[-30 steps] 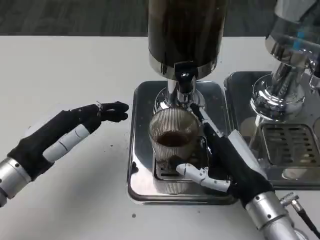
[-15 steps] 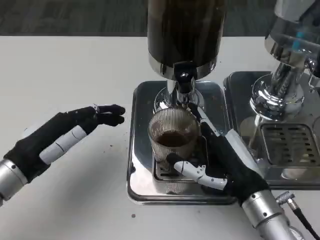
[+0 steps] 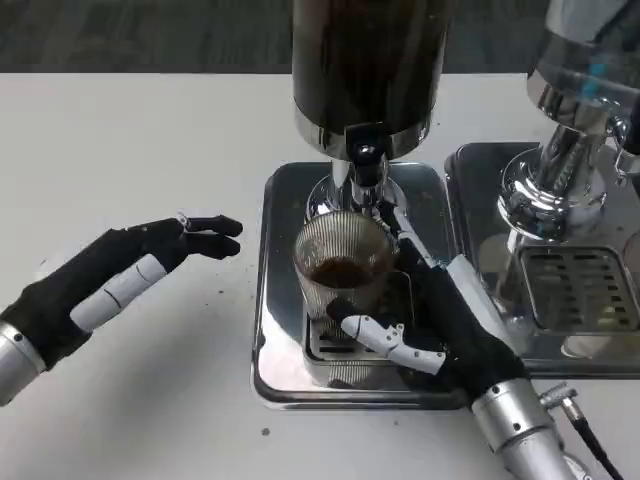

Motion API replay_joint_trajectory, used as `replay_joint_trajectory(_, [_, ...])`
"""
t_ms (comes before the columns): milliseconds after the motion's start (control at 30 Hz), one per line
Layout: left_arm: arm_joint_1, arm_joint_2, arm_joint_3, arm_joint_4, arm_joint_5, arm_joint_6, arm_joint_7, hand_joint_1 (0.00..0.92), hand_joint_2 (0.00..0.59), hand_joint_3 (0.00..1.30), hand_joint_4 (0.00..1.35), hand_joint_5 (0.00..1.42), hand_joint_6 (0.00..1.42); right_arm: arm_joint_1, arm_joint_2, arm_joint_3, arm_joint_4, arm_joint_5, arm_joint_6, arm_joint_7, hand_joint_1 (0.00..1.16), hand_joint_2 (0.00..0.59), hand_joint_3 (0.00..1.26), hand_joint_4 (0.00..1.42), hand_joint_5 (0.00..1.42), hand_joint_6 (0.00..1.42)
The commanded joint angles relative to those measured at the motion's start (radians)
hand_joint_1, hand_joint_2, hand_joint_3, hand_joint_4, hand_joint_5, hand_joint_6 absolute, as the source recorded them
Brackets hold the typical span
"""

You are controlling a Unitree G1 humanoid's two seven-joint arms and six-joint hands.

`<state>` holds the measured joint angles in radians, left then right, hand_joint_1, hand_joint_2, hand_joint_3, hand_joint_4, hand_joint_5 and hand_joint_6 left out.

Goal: Grasp the cup under the faucet to collect the drink, then remove the cup.

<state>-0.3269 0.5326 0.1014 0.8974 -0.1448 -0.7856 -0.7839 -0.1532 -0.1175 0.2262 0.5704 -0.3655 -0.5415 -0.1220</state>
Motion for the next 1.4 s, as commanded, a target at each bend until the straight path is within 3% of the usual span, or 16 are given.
replay_joint_trajectory(33, [0.005,0.013,-0.001,0.006,0.015,0.012,0.005,0.0,0.129,0.32,0.32,0.26,0.12,-0.006,0.015,0.015,0.037,-0.004,-0.02,-0.016,0.54,0.22,0.0,0.0,0.02,0.22])
replay_joint_trajectory(433, [0.005,0.022,-0.002,0.011,0.016,0.016,0.002,0.0,0.14,0.33,0.32,0.26,0.14,-0.01,0.022,0.037,0.066,-0.018,-0.034,-0.058,0.55,0.221,0.01,0.06,0.13,0.41])
replay_joint_trajectory(967, [0.003,0.032,-0.002,0.024,0.016,0.022,-0.003,0.0,0.149,0.33,0.33,0.27,0.2,-0.01,0.017,0.07,0.056,-0.058,0.005,-0.068,0.57,0.219,0.11,0.16,0.24,0.55])
replay_joint_trajectory(1400, [0.009,0.036,-0.002,0.02,0.016,0.025,-0.003,0.0,0.152,0.34,0.33,0.28,0.22,0.005,0.025,0.091,0.031,-0.107,0.039,-0.147,0.59,0.225,0.2,0.29,0.39,0.76])
